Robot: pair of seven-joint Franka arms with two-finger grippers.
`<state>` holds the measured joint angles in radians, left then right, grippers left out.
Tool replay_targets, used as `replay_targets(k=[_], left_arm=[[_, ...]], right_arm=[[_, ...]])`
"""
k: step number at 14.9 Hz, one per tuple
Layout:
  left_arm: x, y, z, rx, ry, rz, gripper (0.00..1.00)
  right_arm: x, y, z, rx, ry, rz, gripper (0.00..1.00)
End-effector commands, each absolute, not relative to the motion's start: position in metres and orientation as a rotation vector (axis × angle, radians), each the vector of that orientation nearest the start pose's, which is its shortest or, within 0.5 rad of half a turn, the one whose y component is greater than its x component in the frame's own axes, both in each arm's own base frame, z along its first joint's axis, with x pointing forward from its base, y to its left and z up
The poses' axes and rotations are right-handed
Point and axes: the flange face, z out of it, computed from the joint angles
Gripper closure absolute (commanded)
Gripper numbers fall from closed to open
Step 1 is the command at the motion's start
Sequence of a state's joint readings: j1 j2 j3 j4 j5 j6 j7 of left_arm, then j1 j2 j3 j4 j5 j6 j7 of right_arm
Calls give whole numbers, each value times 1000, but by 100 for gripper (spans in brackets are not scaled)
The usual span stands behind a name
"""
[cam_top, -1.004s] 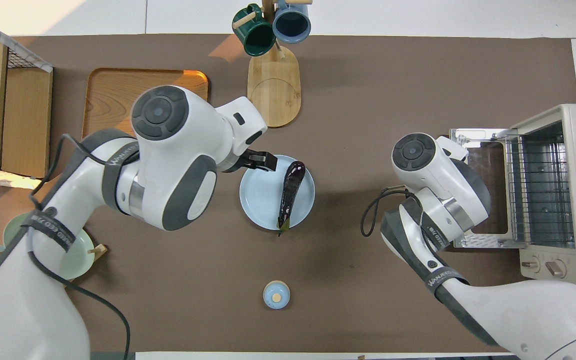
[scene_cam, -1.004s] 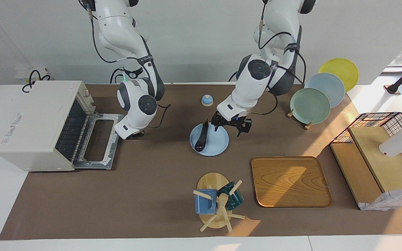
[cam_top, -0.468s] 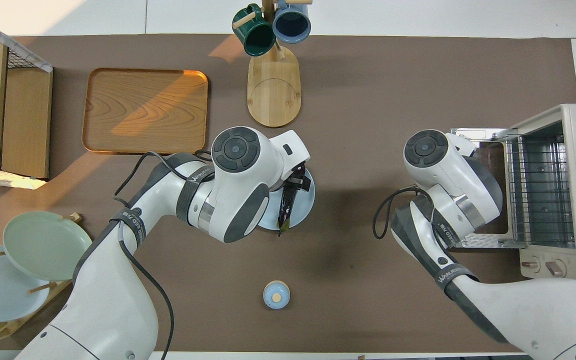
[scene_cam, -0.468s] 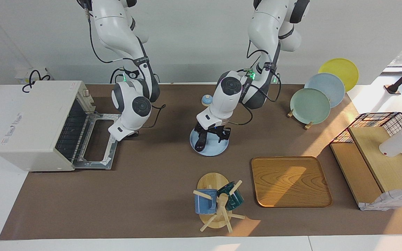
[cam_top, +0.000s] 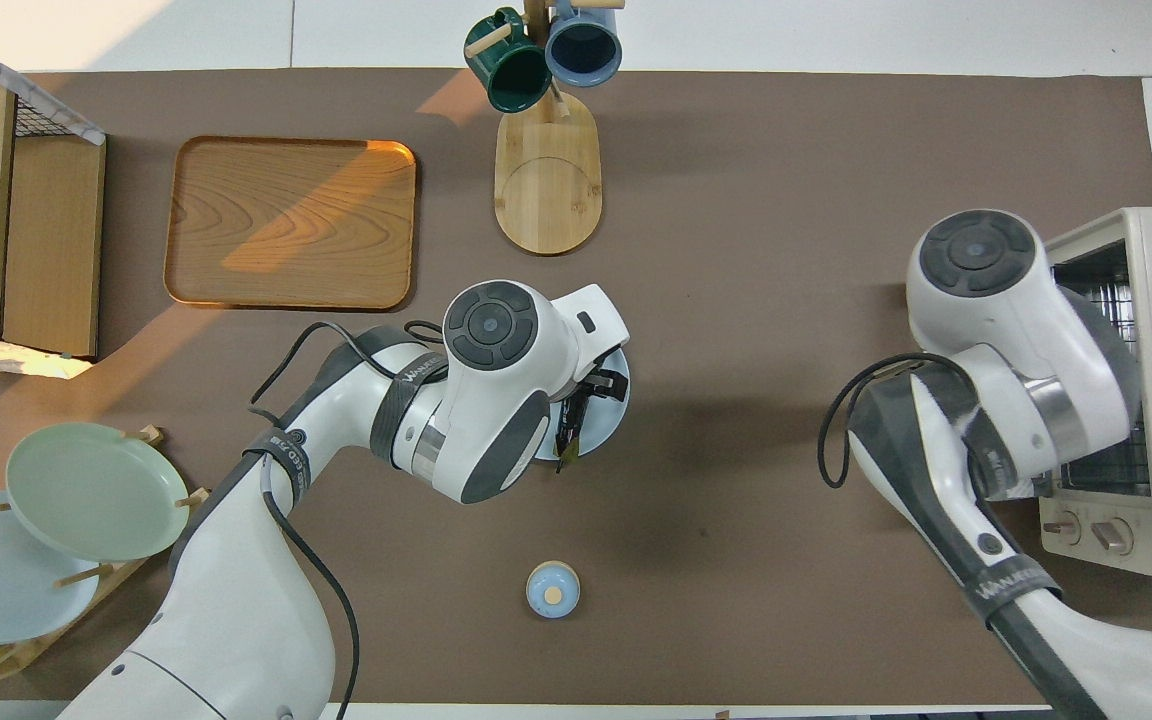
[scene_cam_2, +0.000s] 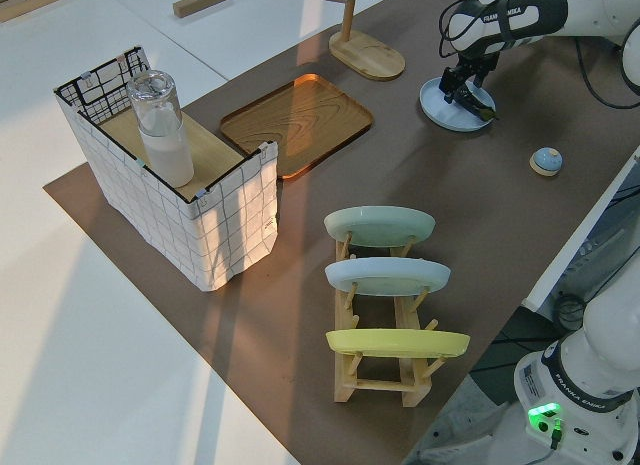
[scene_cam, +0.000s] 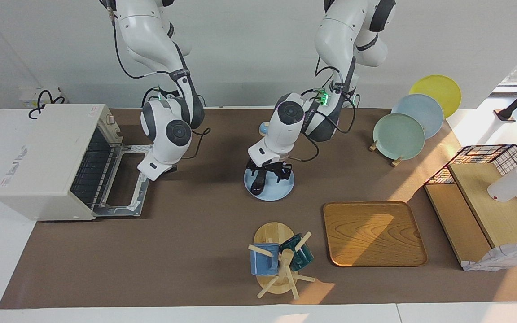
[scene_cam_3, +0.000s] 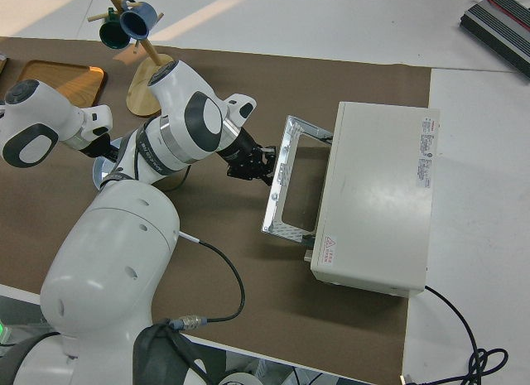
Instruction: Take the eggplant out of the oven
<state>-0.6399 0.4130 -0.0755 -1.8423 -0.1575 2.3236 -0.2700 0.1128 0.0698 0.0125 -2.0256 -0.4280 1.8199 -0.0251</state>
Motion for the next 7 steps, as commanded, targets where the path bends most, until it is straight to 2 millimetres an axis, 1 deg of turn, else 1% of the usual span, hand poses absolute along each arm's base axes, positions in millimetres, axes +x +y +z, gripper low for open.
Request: replay_targets(k=[1,2,3,4,5,6,7], left_arm=[[482,-423,309,-3272,526,-2,0],[482,-423,309,-3272,526,-2,1],[482,-423,309,-3272,526,-2,8],[482,-423,309,-3271,526,0,20],[482,-423,308,-3271,527,2,26],[483,-422,309,-3271,525,4,33],[483,-422,310,-3269,525,9,43]], right_arm=[[540,-50,414,-3474,-601,478,96],[537,-59,420,-3470,-594,490,93],[535,-62,423,-3462,-572,489,86],[532,-64,428,-3441,-532,473,79],[529,-71,430,-3416,-495,476,75],[527,-71,436,-3397,-500,470,73],[525,-70,447,-3386,-494,447,67]])
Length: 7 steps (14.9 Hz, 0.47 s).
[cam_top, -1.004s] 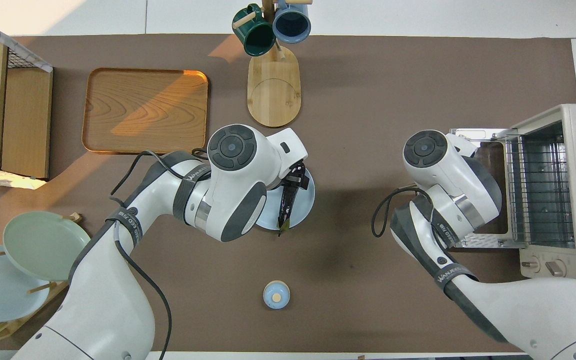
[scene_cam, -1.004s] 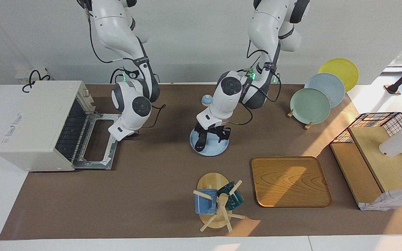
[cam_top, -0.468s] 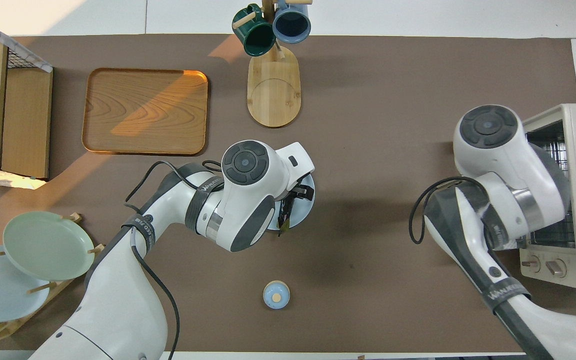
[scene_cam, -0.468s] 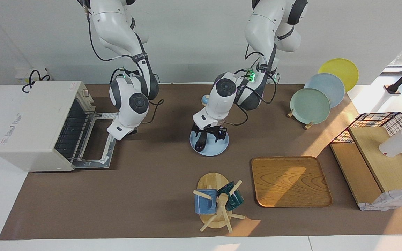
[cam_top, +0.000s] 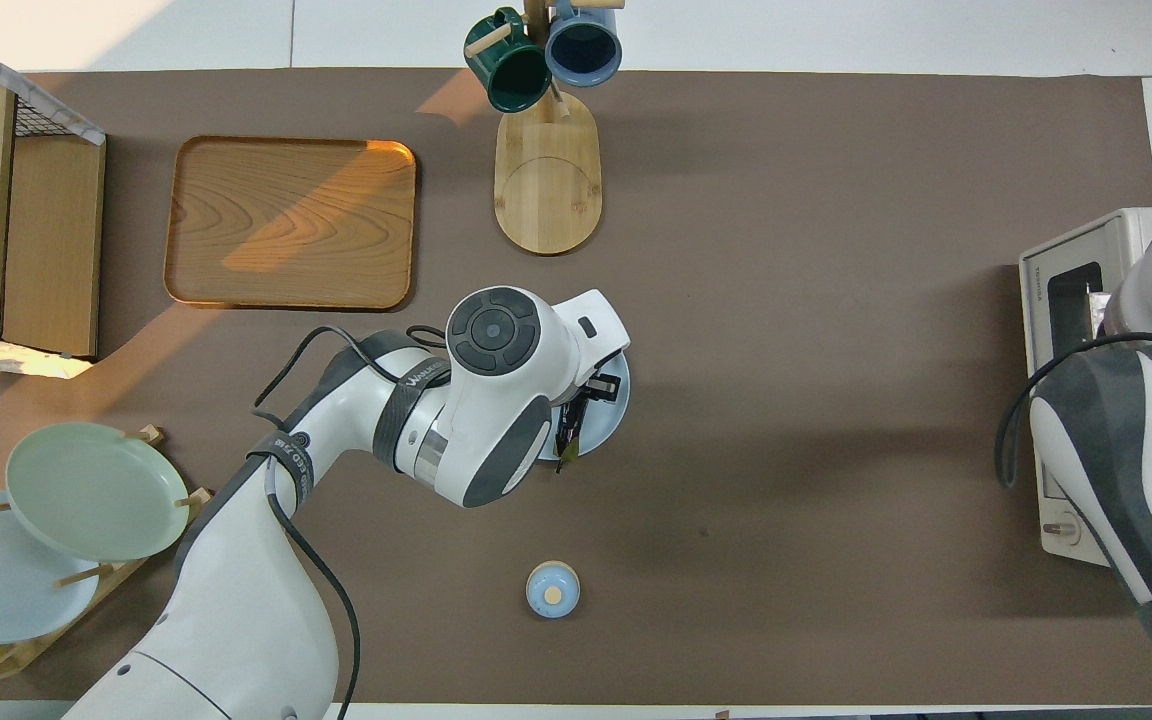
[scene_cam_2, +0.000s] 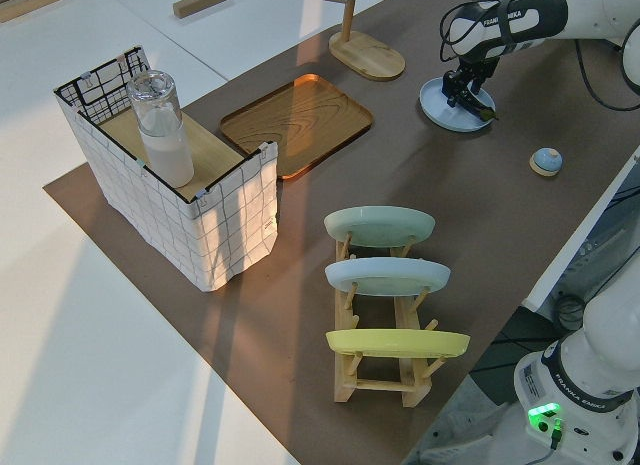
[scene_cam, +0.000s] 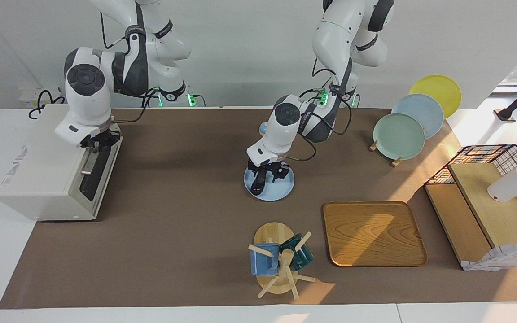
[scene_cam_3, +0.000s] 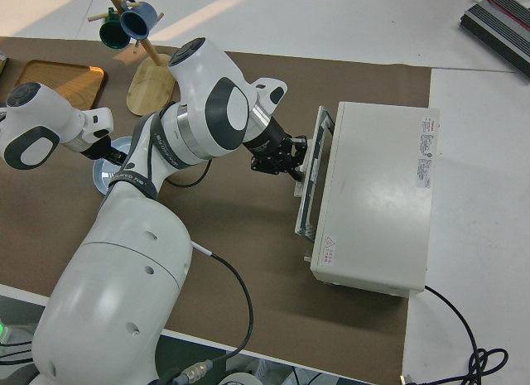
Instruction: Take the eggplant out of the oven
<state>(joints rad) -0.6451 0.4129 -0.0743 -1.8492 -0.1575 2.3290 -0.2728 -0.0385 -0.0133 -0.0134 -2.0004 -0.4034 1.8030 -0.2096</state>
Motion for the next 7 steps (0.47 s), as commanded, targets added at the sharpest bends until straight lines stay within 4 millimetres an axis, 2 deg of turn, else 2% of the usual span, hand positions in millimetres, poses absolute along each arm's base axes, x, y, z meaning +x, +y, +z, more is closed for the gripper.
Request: replay_targets(k=[1,4,5,7], left_arm=[[484,-421,309,-3269,521,13,51],[485,-419,310,-3262,520,38,69],[485,-419,310,-3259,522,50,74],[489,-414,316,-3258,508,60,92]], right_arm=[[527,-68,459,-3363,-454,421,60],[535,-55,499,-3247,-334,329,28],[537,-50,512,-3211,-313,291,3],[535,-38,532,-3138,-274,217,0]])
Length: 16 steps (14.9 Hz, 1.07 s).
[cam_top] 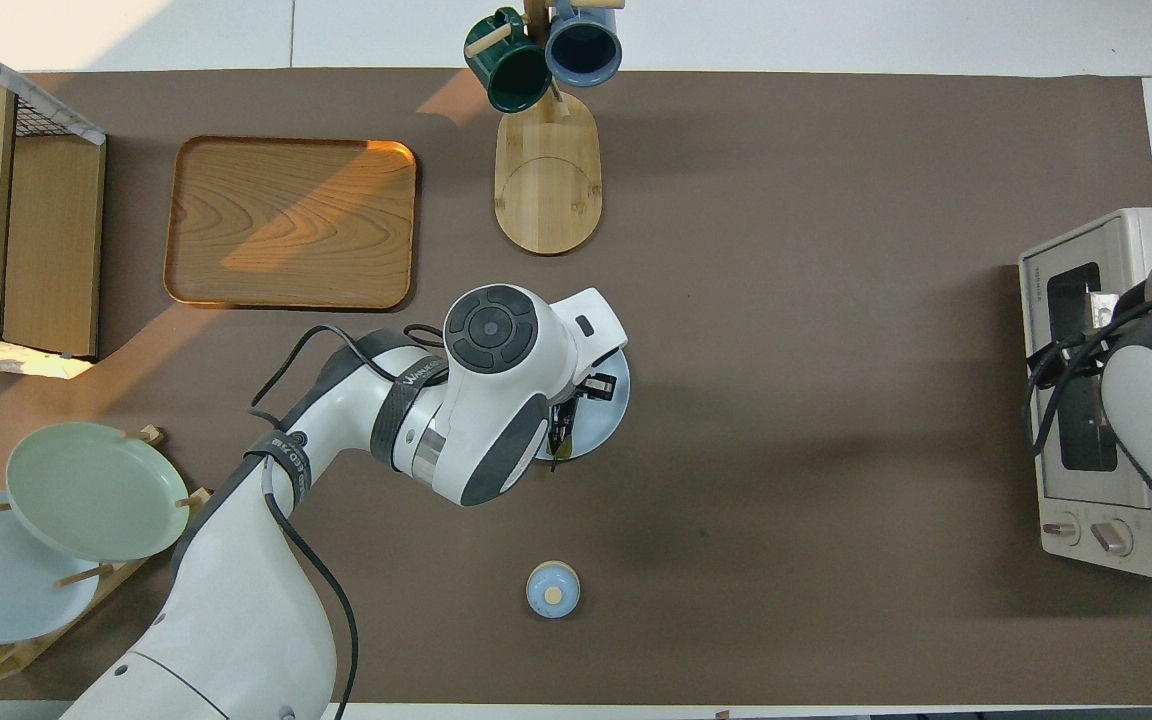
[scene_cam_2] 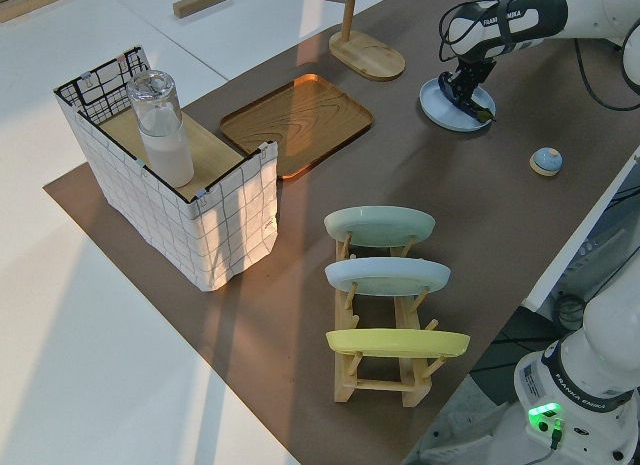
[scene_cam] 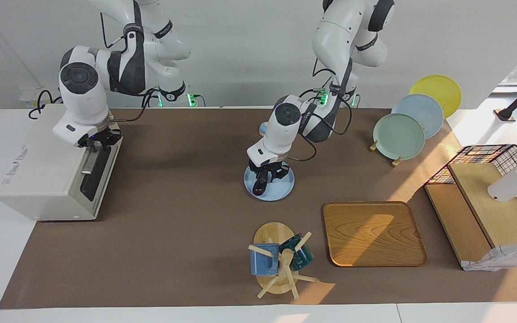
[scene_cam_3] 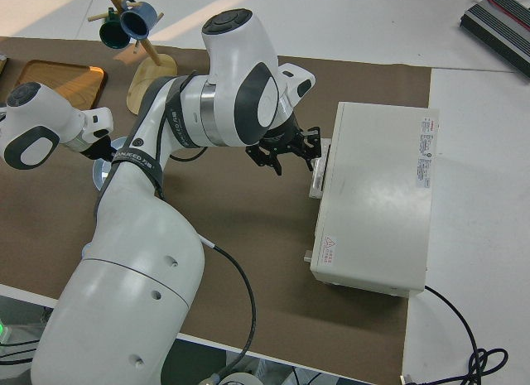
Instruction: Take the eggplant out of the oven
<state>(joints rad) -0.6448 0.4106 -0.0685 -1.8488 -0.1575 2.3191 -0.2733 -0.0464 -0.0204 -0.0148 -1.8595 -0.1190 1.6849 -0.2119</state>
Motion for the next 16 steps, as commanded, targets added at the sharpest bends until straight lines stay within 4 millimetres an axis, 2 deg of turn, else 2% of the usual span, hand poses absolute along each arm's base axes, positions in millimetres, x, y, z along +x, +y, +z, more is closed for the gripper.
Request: replay_targets(k=[1,2,3,4,6,8,9,10,12,15,16], left_arm=[[495,-409,324,-3261,493,65,100],[502,-402,333,-3264,472,71,100],[514,-390,351,-3274,439,63,100],[526,-373,363,-3279,400,70,100],[563,-327,390,-3293,290,68,100],[602,-276,410,-3302,203,66,100],[619,-246,412,-3302,167,61,100],[630,-222,411,-3303,113,48,100],[647,-172,407,-3305,68,36,100],[680,-125,390,-3295,78,20,100],[690,-114,379,-3284,61,13,100]], right_arm=[[531,-35,539,-3124,-268,192,0],[529,-32,545,-3128,-276,164,0],[529,-30,545,-3129,-279,159,0],[529,-29,544,-3126,-290,163,0],[529,-27,544,-3124,-297,163,0],[538,-9,548,-3114,-285,85,0],[544,-12,547,-3129,-146,76,0],[553,-19,540,-3130,-93,124,0],[562,-17,553,-3138,-119,150,0],[568,-13,564,-3160,-147,134,0],[567,-23,564,-3140,-141,134,0]])
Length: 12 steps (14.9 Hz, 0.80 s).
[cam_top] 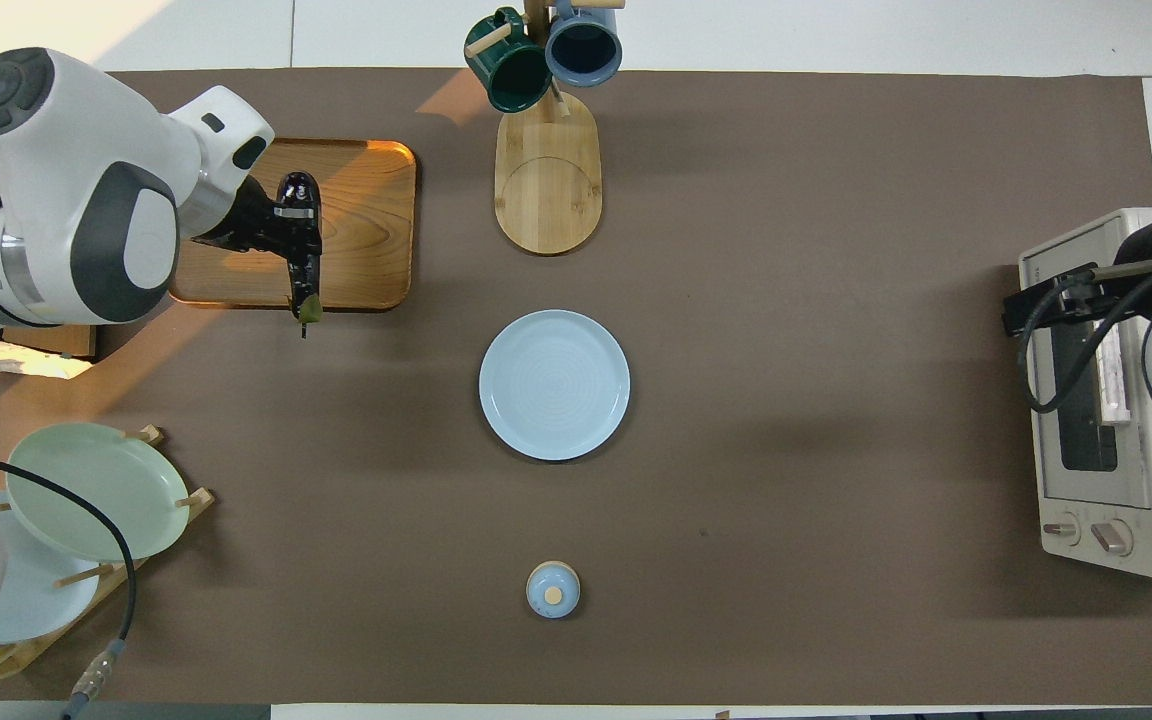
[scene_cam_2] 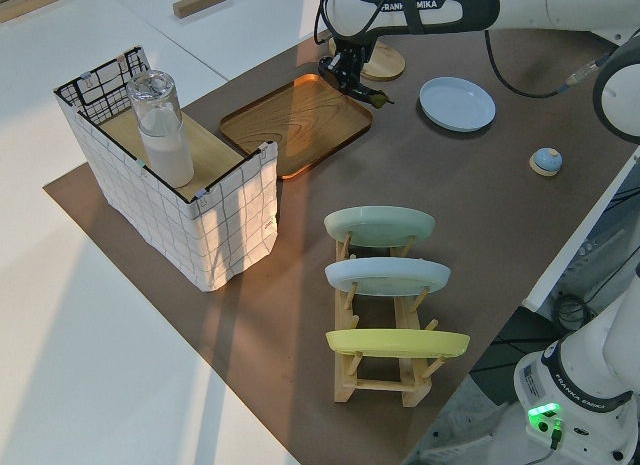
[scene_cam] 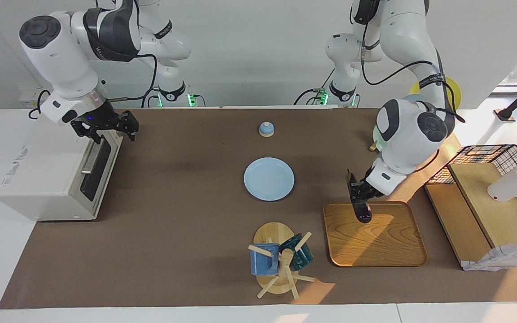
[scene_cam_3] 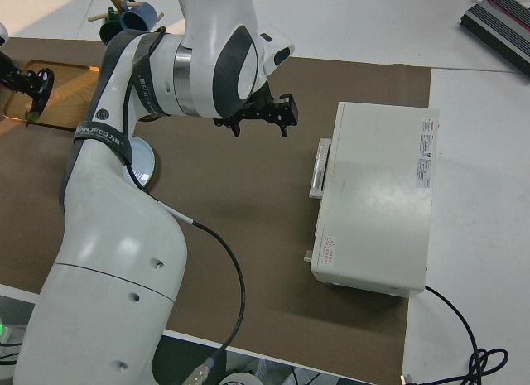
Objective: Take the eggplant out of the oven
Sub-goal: 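Lower the eggplant onto the wooden tray and open the left gripper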
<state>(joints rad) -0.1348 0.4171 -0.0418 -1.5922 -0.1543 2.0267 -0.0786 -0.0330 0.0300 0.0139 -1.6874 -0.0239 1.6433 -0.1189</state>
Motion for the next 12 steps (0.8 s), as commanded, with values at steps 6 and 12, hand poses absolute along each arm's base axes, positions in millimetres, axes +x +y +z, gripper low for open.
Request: replay_targets(k=[6,12], left_arm=[[697,-109,324,-3254,137,-90,100],[698,-107,329,-3251,188,-96,1]], right_arm=[[552,-37,592,-3132,-108,71,0],[556,-50,598,-3135,-67,14,0]])
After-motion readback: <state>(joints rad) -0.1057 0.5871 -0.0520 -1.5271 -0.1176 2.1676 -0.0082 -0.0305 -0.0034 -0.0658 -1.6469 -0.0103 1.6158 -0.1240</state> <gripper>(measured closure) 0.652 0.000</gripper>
